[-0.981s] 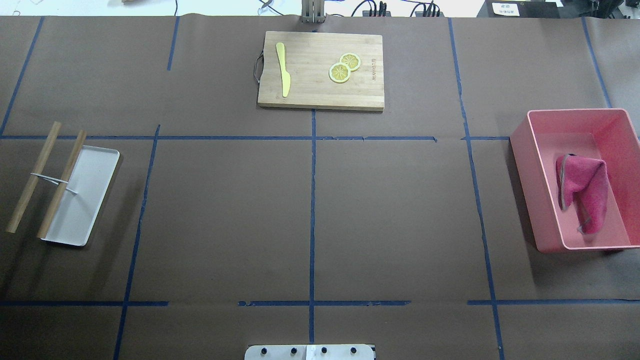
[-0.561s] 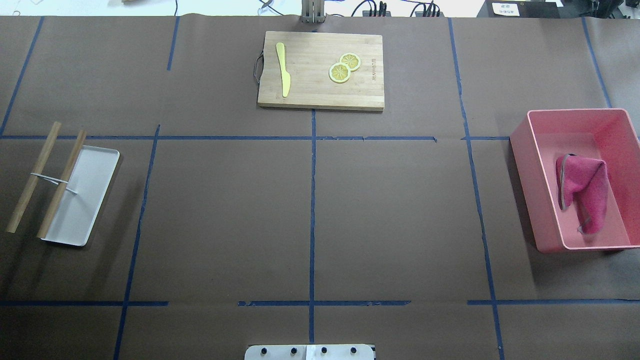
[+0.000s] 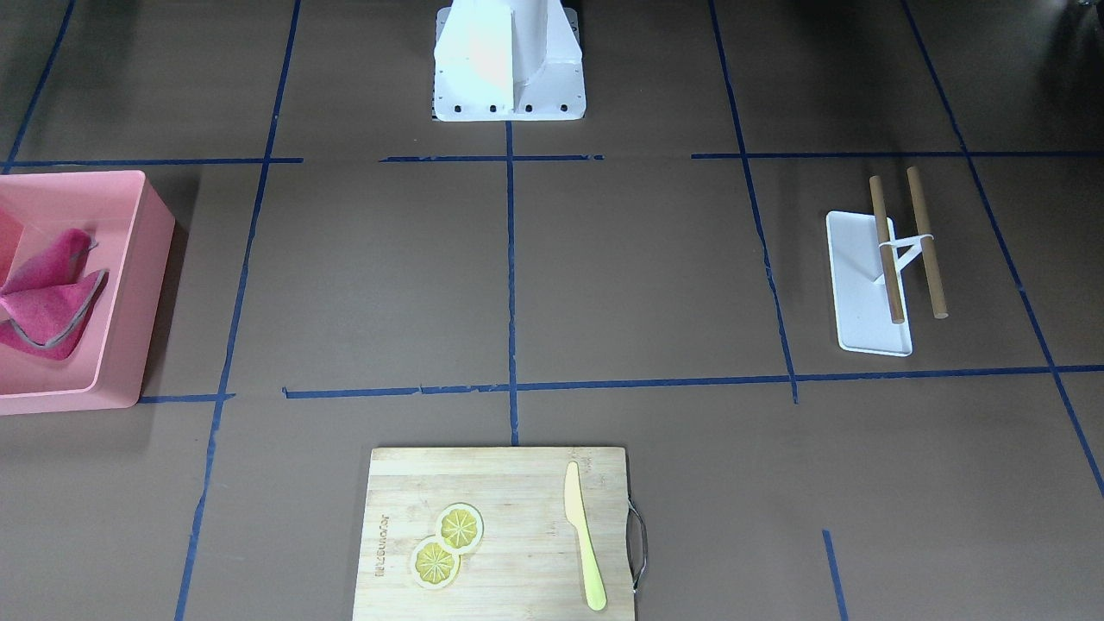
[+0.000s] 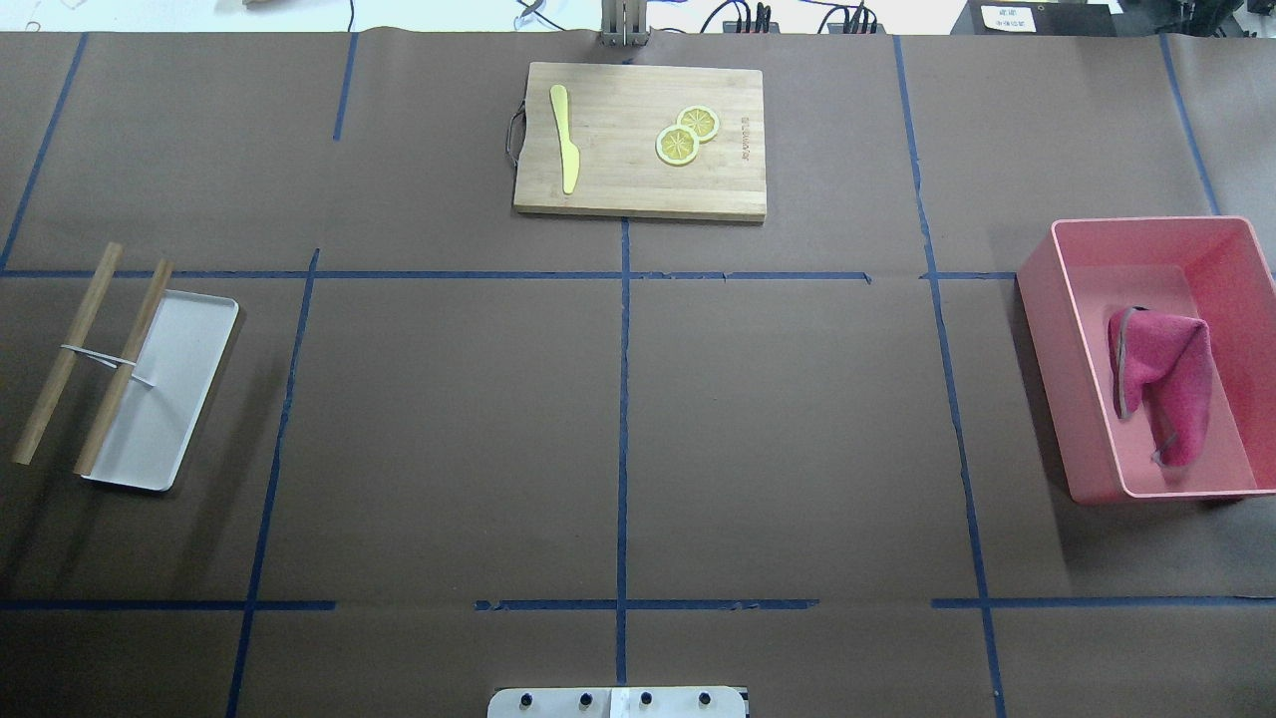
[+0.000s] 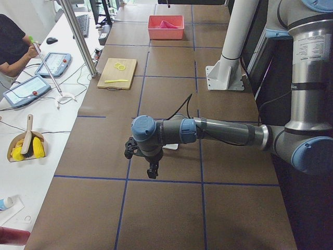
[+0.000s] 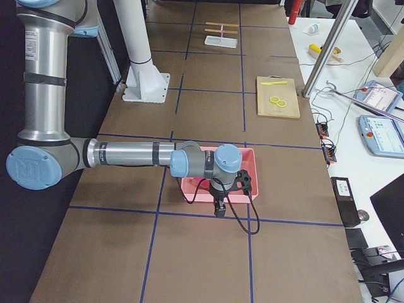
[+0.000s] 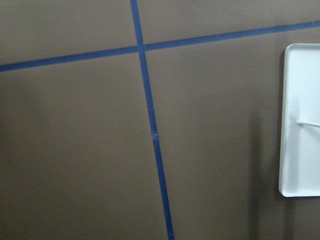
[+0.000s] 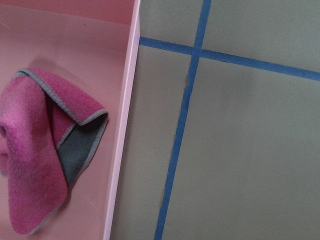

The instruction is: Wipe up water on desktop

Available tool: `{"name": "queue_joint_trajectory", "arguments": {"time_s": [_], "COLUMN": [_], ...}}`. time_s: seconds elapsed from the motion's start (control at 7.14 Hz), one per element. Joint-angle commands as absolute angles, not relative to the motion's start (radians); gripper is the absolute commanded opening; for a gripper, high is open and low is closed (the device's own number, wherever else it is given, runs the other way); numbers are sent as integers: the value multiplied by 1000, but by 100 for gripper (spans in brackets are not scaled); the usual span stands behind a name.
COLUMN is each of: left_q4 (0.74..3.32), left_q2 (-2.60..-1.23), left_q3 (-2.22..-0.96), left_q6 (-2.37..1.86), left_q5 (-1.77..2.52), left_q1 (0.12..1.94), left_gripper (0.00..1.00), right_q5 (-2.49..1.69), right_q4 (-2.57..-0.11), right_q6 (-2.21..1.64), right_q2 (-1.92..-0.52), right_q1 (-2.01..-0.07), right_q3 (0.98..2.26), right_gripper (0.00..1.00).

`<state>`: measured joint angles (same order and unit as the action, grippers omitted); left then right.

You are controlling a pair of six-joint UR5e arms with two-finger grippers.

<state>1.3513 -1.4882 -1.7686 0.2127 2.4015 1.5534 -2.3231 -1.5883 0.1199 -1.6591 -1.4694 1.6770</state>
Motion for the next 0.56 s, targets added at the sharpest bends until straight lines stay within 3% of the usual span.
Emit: {"name": "queue_joint_trajectory", "arguments": {"time_s": [0.0,0.14,0.42], "left_q4": [1350,1351,1352], "left_q2": [-1487,-1494,-1491], "left_q3": [-1767,-1766,-1772], "left_q6": [213,213,213], "left_q5": [2408,2408,2411], "left_q1": [1552,1552,1551], "left_gripper": [100,100,100], "right_q5": [-2341,-2368,-2364], "right_q4": [-1588,-1589,-1591], "right_q6": [123,123,114], "right_q2": [-1629,-1667,-1663], "right_q1": [-1468,-1470,-1468], "right_q3": [1681,1748,1744], "right_gripper": [100,100,100]}}
